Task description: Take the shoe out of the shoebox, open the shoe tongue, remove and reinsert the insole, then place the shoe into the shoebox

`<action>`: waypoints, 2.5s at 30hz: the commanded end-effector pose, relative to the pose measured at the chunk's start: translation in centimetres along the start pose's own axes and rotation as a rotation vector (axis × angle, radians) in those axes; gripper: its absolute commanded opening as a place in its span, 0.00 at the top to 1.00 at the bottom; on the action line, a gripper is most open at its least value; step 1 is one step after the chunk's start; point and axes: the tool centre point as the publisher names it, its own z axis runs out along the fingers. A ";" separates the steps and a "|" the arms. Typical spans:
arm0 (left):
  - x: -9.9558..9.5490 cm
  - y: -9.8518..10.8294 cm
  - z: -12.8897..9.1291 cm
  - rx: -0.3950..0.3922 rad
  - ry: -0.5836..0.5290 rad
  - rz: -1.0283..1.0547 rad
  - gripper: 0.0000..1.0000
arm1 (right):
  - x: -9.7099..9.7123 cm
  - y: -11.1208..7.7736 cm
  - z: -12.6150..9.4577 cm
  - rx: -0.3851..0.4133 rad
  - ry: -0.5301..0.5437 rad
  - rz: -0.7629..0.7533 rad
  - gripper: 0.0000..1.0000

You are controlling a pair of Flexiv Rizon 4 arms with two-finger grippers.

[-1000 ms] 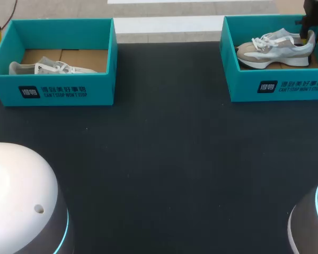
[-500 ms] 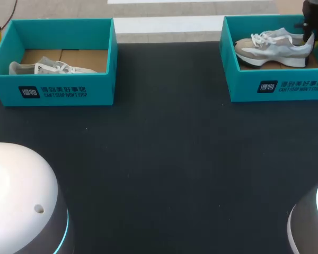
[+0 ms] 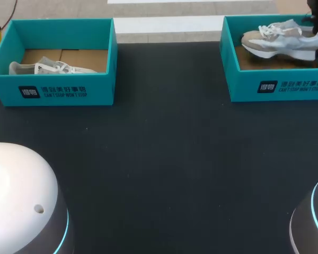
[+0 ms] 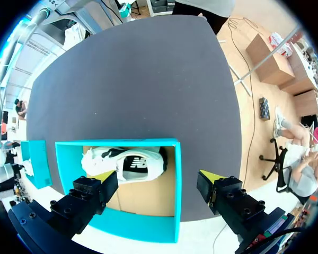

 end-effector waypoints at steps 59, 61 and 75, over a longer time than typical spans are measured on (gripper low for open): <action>0.0 0.0 -0.1 0.001 0.001 0.001 0.00 | 16.6 -21.8 -22.7 -0.146 -0.147 0.113 1.00; 0.0 0.0 -0.1 0.001 0.001 0.001 0.00 | 17.4 -23.2 -23.0 -0.147 -0.131 0.132 1.00; 0.0 0.0 -0.1 0.001 0.001 0.001 0.00 | 25.2 -29.7 -23.6 -0.063 -0.079 0.091 1.00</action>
